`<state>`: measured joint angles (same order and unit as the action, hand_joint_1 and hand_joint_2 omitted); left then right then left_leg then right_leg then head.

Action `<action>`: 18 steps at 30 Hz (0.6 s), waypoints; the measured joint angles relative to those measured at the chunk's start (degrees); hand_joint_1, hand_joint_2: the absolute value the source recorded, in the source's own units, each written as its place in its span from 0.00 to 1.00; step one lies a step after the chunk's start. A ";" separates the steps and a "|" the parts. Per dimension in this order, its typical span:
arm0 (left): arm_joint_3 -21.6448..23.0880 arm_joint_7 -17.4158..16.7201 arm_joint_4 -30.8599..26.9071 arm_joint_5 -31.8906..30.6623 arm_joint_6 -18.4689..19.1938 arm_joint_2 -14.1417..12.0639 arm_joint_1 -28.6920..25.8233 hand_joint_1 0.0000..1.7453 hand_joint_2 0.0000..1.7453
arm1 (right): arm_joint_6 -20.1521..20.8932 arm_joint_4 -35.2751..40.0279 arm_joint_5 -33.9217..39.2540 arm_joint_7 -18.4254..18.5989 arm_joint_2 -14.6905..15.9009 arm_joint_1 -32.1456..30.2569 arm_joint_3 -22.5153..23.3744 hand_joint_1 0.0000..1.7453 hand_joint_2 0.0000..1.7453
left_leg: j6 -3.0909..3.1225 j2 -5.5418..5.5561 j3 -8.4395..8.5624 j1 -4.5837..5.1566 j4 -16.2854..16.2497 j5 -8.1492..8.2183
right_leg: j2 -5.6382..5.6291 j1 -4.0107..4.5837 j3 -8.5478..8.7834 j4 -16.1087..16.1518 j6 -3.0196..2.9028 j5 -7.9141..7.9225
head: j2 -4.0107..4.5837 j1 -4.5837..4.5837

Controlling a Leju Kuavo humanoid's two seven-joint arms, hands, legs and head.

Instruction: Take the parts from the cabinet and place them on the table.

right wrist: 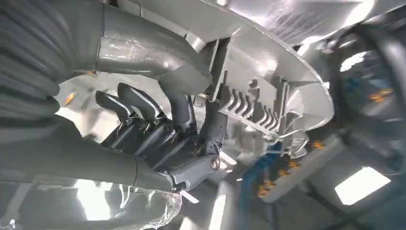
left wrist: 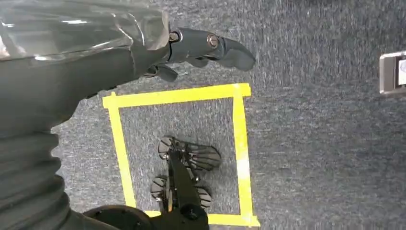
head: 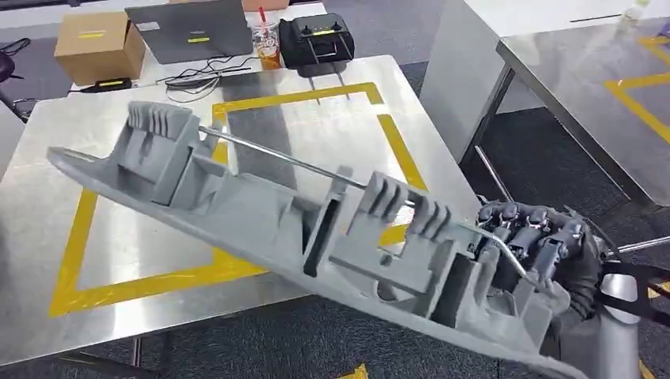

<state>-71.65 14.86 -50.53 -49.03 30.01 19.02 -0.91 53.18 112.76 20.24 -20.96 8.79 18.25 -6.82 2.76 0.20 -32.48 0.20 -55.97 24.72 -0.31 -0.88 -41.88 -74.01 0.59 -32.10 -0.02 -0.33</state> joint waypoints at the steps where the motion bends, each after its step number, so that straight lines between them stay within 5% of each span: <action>1: -0.20 0.00 0.00 0.00 0.35 0.13 -0.10 0.00 1.00 | -0.28 -0.28 -0.52 0.02 0.50 0.13 0.15 0.99 1.00 | 0.01 0.07 0.00 0.05 -0.04 0.03 | 0.01 -0.02 -1.06 -2.00 0.36 -0.23 | 0.00 -0.02; 3: -0.54 0.00 -0.02 0.00 0.70 0.26 -0.14 0.00 1.00 | -0.87 -0.59 -1.33 0.11 1.29 0.48 0.55 0.99 1.00 | -0.03 0.25 0.06 0.06 -0.15 0.12 | 0.03 -0.10 1.39 3.37 1.47 2.34 | 0.00 0.00; 5: -0.70 0.02 0.00 -0.04 1.14 0.37 -0.12 0.00 1.00 | -1.36 -0.96 -2.12 0.11 2.25 1.01 1.07 0.99 1.00 | -0.35 0.52 0.02 0.09 -0.69 0.47 | 0.15 -0.18 6.78 14.37 2.26 6.27 | 0.00 0.02; 6: -0.79 0.02 0.00 -0.13 1.16 0.39 -0.11 0.00 1.00 | -1.57 -1.25 -2.45 0.11 2.78 1.25 1.22 0.99 1.00 | -0.72 0.60 -0.32 0.54 -1.31 0.89 | 0.25 0.01 7.83 16.44 1.47 6.60 | 0.00 0.07; 9: -1.14 0.53 0.09 -0.26 0.85 0.39 -0.12 0.00 1.00 | -2.10 -1.88 -3.17 0.09 3.71 1.56 1.59 0.99 1.00 | -1.04 0.57 -0.50 0.51 -1.39 1.07 | 0.16 0.26 7.85 16.49 0.38 6.81 | 0.00 -0.02; 11: -1.27 0.96 0.24 -0.35 0.26 0.00 0.01 0.00 1.00 | -2.45 -2.36 -3.71 0.24 4.26 2.27 1.64 0.99 1.00 | -1.53 0.56 -0.87 0.38 -2.08 1.76 | 0.13 -0.48 8.12 16.73 -0.07 6.95 | 0.00 0.09; 13: -1.27 1.22 0.55 -0.55 -0.05 0.04 0.22 0.00 1.00 | -2.82 -2.93 -3.93 0.68 4.76 2.88 1.62 0.99 1.00 | -2.52 0.41 -3.51 -0.07 -8.01 5.32 | 0.22 -0.57 8.25 16.72 -0.57 6.84 | 0.02 -0.68; 15: -1.29 1.25 0.79 -0.79 -0.09 -0.15 0.39 0.00 1.00 | -3.13 -3.69 -4.35 1.18 5.29 3.12 1.62 0.99 1.00 | -3.13 0.16 -8.35 -0.60 -17.69 9.13 | 0.24 -0.53 8.19 16.70 -0.57 6.83 | 0.00 -0.66; 16: -1.29 1.25 0.94 -0.81 -0.09 -0.15 0.40 0.00 1.00 | -3.30 -4.13 -4.63 1.36 5.55 3.18 1.57 0.99 1.00 | -3.25 0.13 -9.65 -0.73 -20.03 9.43 | 0.23 -0.53 8.19 16.70 -0.56 6.82 | 0.00 -0.70; 18: -1.31 1.25 1.16 -0.87 -0.07 -0.22 0.44 0.00 1.00 | -3.63 -5.05 -4.94 1.49 6.18 3.27 1.55 0.99 1.00 | -3.16 0.12 -8.36 -0.87 -16.30 6.09 | 0.17 -0.53 8.31 16.70 -0.53 6.80 | 0.00 -0.70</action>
<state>-72.96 16.11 -49.37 -49.90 29.94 18.80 -0.47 49.55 107.71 15.30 -19.47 14.97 21.52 -5.27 -0.40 0.31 -40.85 -0.67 -72.27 30.81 -0.15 -1.41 -33.56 -57.31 0.05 -25.30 -0.02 -1.03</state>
